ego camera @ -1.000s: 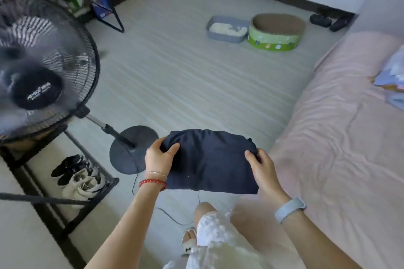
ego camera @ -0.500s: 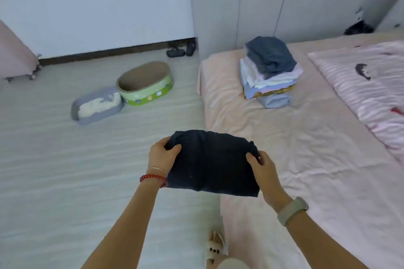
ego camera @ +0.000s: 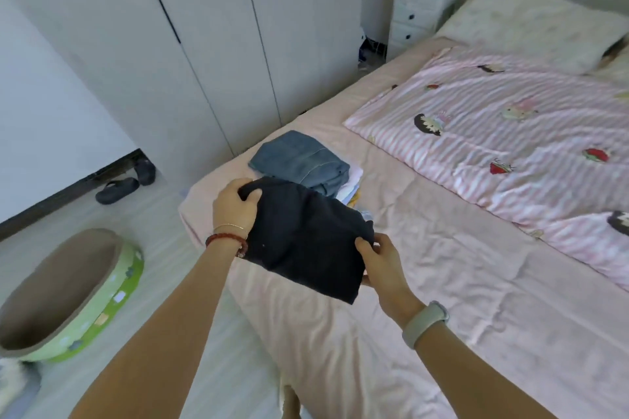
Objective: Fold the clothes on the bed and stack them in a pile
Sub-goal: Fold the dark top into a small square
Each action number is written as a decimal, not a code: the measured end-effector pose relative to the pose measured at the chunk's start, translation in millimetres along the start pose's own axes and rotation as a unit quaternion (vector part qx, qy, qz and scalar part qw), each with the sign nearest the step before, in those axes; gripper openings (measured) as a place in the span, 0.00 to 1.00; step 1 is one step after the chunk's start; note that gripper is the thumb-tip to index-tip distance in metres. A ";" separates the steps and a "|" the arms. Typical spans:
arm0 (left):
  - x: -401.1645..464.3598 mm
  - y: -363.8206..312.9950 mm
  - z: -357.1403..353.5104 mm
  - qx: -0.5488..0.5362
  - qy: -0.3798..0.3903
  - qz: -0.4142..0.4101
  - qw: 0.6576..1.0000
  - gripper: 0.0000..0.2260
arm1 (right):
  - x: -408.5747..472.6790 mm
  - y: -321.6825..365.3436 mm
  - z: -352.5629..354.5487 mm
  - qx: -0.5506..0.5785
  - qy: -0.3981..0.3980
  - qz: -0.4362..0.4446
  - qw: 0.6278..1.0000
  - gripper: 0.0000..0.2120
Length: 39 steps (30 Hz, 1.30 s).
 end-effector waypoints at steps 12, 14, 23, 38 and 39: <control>305.5 -13.5 -146.9 0.049 0.143 -0.106 0.983 0.15 | 215.5 59.9 -151.9 -0.017 -0.195 -0.042 0.980 0.10; 308.0 6.2 -174.6 0.126 0.210 -0.108 0.964 0.19 | 230.1 49.9 -147.9 -0.085 -0.223 -0.057 0.969 0.14; 273.9 39.8 -211.5 0.285 0.236 -0.404 0.836 0.25 | 230.2 41.2 -172.7 -0.607 -0.179 0.266 0.727 0.25; 150.3 -57.2 -151.4 0.135 0.135 -0.433 0.881 0.15 | 133.2 47.5 -49.9 -0.435 -0.255 0.186 0.843 0.14; 121.7 -61.7 -153.0 0.122 0.155 -0.437 0.878 0.15 | 109.9 38.2 -26.6 -0.430 -0.281 0.175 0.840 0.12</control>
Point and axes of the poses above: each hand's wrist, its own x-axis towards the middle knuckle, its own z-axis out of the back of the hand, y = z × x, the point moved 3 cm from there along x, towards the middle knuckle, and after that the axes turned 5 degrees about -y, right-handed, at the moved point
